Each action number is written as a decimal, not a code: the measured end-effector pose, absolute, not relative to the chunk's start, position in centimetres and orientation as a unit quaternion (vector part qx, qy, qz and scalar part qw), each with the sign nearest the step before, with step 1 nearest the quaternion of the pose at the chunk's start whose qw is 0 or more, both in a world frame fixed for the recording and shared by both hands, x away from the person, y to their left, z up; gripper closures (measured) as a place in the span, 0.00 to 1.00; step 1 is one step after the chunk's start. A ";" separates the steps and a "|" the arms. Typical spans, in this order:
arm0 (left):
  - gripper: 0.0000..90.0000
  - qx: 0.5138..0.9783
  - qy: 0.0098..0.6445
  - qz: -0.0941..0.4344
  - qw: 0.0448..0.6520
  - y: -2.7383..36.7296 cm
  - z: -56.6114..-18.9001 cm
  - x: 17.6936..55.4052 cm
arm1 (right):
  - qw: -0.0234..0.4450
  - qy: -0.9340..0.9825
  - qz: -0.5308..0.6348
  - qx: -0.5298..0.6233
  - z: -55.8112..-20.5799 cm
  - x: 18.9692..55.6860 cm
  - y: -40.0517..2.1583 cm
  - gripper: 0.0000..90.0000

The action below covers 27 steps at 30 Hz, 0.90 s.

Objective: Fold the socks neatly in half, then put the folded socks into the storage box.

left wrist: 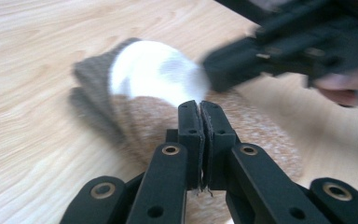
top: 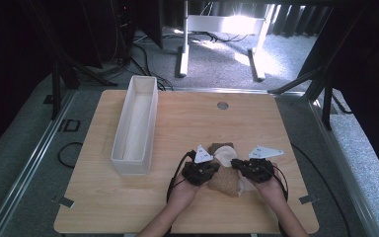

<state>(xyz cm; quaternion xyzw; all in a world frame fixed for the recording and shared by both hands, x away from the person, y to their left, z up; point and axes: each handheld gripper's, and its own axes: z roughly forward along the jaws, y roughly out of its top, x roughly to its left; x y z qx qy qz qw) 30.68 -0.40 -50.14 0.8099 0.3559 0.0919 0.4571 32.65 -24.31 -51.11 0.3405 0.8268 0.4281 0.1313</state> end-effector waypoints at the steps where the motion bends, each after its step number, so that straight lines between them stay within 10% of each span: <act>1: 0.98 0.810 0.358 0.089 0.456 -0.2 -50.2 30.7 | 0.129 0.827 0.429 0.340 -51.2 32.4 -24.4 0.92; 8: 0.90 0.810 0.369 0.084 0.448 -0.2 -51.2 30.7 | 0.124 0.835 0.413 0.341 -52.9 32.2 -24.2 0.90; 19: 0.37 0.815 0.400 0.067 0.414 -0.8 -52.4 32.5 | 0.129 0.836 0.412 0.340 -52.9 32.2 -24.2 0.87; 27: 0.33 0.819 0.407 0.045 0.402 -1.4 -53.5 34.1 | 0.130 0.840 0.407 0.336 -53.0 32.2 -24.2 0.89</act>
